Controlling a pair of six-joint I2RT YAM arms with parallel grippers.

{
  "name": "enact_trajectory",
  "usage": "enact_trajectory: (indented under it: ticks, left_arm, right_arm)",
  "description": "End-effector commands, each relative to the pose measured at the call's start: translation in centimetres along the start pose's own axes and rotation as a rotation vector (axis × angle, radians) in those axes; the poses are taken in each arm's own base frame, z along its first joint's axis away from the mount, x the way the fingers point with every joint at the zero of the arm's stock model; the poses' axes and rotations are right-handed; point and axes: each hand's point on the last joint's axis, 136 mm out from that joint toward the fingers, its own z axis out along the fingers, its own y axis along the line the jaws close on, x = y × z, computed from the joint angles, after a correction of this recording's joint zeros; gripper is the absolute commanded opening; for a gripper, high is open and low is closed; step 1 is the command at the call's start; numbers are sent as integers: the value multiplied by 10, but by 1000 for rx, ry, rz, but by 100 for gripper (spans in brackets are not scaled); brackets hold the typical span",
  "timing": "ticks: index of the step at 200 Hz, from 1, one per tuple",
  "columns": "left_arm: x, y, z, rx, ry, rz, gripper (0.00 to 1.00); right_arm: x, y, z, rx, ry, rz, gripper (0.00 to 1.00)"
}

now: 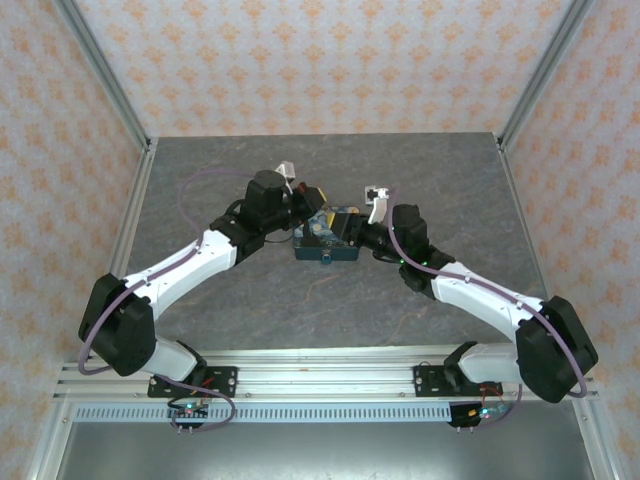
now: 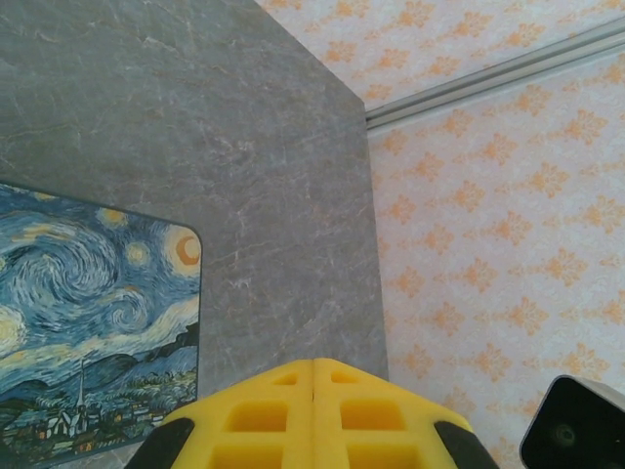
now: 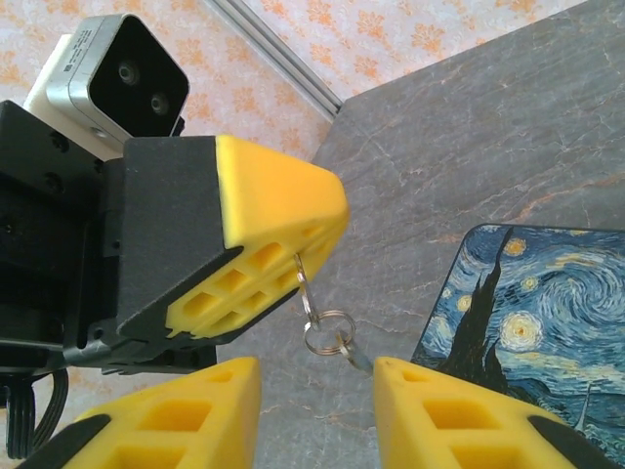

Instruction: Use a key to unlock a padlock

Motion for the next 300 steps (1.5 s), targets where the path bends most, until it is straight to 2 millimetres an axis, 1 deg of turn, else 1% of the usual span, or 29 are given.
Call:
enact_trajectory:
  ticks: [1,43,69,100,122,141,165,181,185,195,198,203,218,236,269,300]
  left_arm:
    - [0,-19,-1,40,15,0,0]
    - [5,-22,0,46,27,4,0]
    - [6,-22,0,46,29,4,0]
    - [9,-22,1,43,35,5,0]
    - [11,-22,2,39,42,6,0]
    - [13,-19,2,18,54,0,0]
    - [13,-19,0,-23,70,-9,0]
    - [11,-16,-4,-80,79,-5,21]
    - [10,-15,-6,-92,80,-5,27]
    - [9,-14,-9,-116,87,-13,46]
    - [8,-14,-9,-121,89,-15,50]
    - [7,-14,-11,-128,91,-19,55]
    - [4,-13,-16,-159,100,-37,64]
    - [5,-12,-19,-195,139,-77,66]
    - [23,-4,-11,-259,269,-161,67]
    - [35,6,-4,-310,333,-209,66]
  right_arm:
    - [-20,13,3,-25,-42,-39,34]
    - [-21,10,10,-21,-41,-30,29]
    - [-22,8,13,-16,-43,-25,23]
    - [-23,7,11,-13,-49,-26,11]
    - [-24,6,9,-8,-51,-25,0]
    - [-25,3,7,8,-50,-25,0]
    - [-22,-6,4,59,-24,-50,0]
    - [-17,-13,2,101,1,-80,0]
    - [-16,-14,2,110,7,-90,0]
    - [-14,-17,0,129,21,-114,0]
    - [-13,-17,-1,133,26,-120,0]
    - [-13,-19,-2,143,31,-131,0]
    - [-9,-23,-5,172,50,-172,0]
    - [-6,-24,-9,216,70,-244,0]
    - [0,-22,-12,272,97,-382,0]
    - [3,-10,-14,250,97,-461,0]
